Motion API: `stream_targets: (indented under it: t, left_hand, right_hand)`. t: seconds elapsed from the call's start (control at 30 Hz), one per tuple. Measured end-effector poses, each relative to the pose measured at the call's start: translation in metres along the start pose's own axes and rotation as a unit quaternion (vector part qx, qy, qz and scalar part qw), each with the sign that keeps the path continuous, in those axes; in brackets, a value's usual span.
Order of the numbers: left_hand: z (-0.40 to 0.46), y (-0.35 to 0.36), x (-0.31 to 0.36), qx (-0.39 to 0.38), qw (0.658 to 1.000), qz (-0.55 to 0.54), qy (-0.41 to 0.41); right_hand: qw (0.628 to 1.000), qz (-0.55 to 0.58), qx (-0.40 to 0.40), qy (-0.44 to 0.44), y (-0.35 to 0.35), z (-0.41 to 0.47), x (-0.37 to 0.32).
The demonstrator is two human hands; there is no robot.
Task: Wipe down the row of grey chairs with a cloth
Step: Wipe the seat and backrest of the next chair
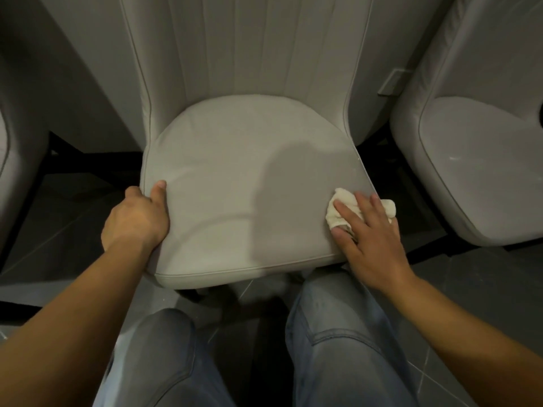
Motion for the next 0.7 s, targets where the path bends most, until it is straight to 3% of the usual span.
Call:
stream_targets:
  t: [0.23, 0.43, 0.5, 0.7]
  left_hand:
    - [0.001, 0.001, 0.001, -0.001, 1.000, 0.002, -0.005]
    - [0.000, 0.000, 0.004, 0.002, 1.000, 0.011, -0.014]
    - [0.000, -0.001, 0.004, 0.006, 1.000, 0.012, -0.016]
    - [0.000, 0.001, 0.003, 0.003, 1.000, 0.013, -0.020]
  right_hand:
    - [0.998, -0.025, -0.023, 0.043, -0.044, 0.108, 0.026]
    - [0.984, 0.145, -0.029, 0.100, -0.065, 0.176, 0.065]
    - [0.984, 0.158, -0.019, 0.079, -0.066, 0.175, 0.066]
    - [0.999, 0.023, 0.017, -0.033, -0.054, 0.117, 0.034]
Point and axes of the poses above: each hand's wrist, its own z-axis towards the middle knuckle, its own y-axis out of the palm, x = y × z, the point moved 9 cm from there along z, towards the middle knuckle, and after that the axes turned 15 degrees about -x, right-handed, at the moved point
